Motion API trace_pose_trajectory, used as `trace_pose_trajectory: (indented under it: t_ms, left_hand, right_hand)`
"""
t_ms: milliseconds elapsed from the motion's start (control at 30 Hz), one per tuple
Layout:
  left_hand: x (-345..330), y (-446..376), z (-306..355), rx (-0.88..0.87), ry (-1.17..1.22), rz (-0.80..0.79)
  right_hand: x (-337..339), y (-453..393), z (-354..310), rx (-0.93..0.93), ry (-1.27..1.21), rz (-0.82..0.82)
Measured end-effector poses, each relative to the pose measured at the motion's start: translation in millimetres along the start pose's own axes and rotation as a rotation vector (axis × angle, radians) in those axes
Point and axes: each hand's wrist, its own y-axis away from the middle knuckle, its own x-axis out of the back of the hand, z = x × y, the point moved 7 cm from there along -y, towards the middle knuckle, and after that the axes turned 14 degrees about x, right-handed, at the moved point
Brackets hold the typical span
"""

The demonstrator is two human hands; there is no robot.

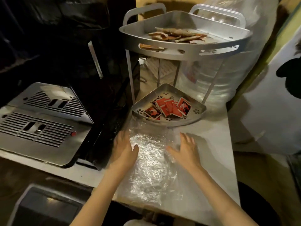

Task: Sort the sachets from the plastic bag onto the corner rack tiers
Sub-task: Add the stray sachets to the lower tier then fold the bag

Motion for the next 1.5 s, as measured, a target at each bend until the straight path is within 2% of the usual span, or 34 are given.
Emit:
trace_pose_trajectory:
  t_ms: [100,167,367,600,700,800,900,1033,1133,1367,1500]
  left_hand:
    - [-13.4,10.0,-19.7,0.062,-0.099,-0.051]
    - [-19.8,16.3,-29.0,0.04,-0.122,-0.046]
    - [-26.4,21.3,-38.4,0.006,-0.188,0.024]
    - [-13.5,23.4,-35.0,0.014,0.116,0.048]
    - [-8.3,23.8,-34.1,0.096,0.289,0.024]
    - [-11.7,21.1,-39.4,0.227,0.447,-0.072]
    - [-22.0,13.9,-50.6,0.406,0.711,-0.276]
    - [-23.9,16.5,-37.3,0.333,0.841,-0.547]
    - [-22.3,17.6,-23.8,0.267,0.932,-0.704]
    - [-11.0,12.9,3.0,0.191,1.006,-0.749]
    - [0.0,21.4,20.9,0.11,1.075,-0.87]
  right_hand:
    - [-18.5,13.8,2.5,-0.054,0.066,-0.103]
    - [-28.3,21.2,0.8,-0.064,0.083,-0.144]
    - [-39.1,34.4,-14.1,-0.038,0.022,-0.13]
    - [-35.1,41.9,-34.4,0.014,-0.034,-0.012]
    - [-31.2,43.4,-39.2,0.021,-0.221,0.036]
    - [-31.9,45.9,-34.2,-0.072,-0.608,0.062]
    - [-30.8,49.5,-17.8,-0.248,-0.915,0.107]
    - [-34.3,52.4,3.1,-0.495,-1.181,0.028]
    - [-25.8,53.3,-1.6,-0.467,-1.275,-0.143]
    - [2.5,44.4,7.8,-0.364,-1.255,-0.156]
    - [20.5,39.4,8.4,-0.284,-1.349,-0.119]
